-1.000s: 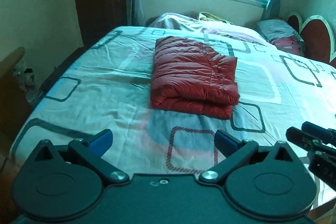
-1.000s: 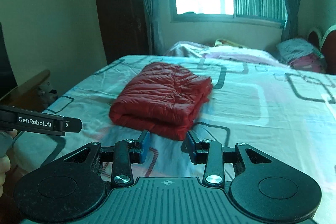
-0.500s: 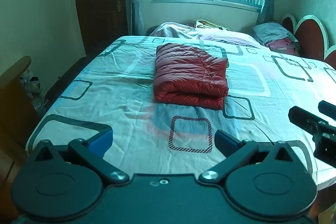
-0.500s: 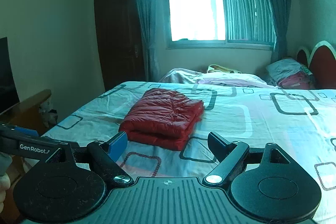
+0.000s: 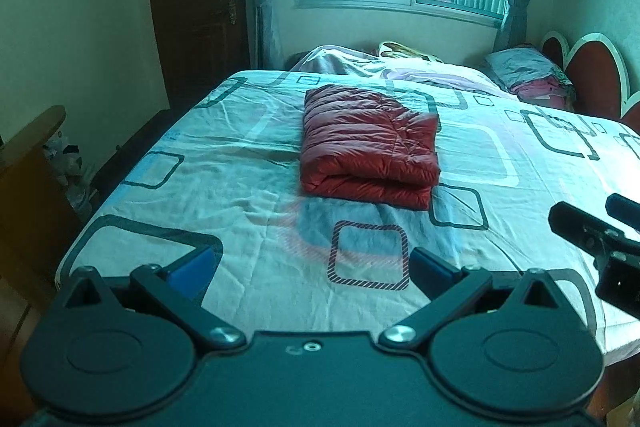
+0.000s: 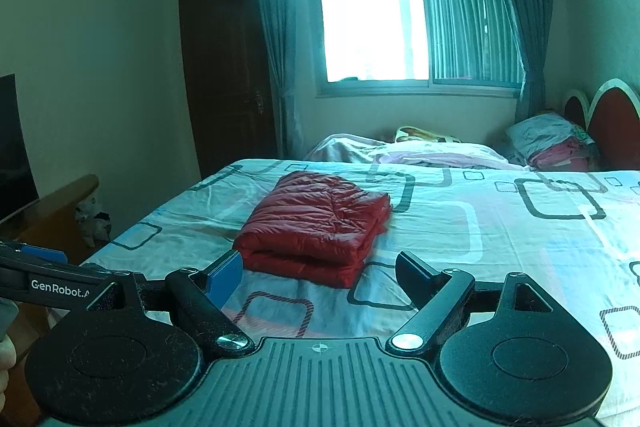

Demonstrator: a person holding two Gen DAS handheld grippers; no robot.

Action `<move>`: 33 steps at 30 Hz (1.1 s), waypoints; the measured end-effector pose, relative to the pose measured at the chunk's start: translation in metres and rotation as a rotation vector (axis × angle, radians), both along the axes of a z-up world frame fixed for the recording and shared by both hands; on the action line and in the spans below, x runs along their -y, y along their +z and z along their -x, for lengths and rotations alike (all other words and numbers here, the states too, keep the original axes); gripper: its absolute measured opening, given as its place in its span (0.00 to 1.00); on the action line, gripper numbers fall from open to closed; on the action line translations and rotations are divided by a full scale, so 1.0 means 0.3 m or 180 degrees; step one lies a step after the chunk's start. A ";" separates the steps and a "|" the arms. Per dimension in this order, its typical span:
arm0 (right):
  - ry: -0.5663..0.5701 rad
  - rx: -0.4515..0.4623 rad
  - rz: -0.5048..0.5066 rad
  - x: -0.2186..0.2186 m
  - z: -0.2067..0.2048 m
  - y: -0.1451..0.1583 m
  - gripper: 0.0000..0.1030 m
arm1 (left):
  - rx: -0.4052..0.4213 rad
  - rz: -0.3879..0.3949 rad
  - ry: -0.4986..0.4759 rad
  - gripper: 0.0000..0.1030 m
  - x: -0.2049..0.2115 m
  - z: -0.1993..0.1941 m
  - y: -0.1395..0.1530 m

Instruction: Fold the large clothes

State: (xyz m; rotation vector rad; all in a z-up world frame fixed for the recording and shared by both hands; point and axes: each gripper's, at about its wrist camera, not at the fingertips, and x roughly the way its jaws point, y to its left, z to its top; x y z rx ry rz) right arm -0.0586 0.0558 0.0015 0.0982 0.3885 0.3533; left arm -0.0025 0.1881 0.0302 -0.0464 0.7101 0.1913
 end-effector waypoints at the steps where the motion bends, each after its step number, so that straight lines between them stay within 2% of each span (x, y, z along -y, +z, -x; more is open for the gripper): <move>1: -0.0001 -0.0002 0.0002 0.002 -0.002 -0.001 0.81 | 0.0001 0.0006 0.0011 1.00 0.000 -0.001 0.001; 33: 0.0079 -0.0037 -0.0027 0.021 -0.018 -0.009 0.81 | -0.0029 0.0010 0.0052 1.00 -0.002 -0.022 -0.002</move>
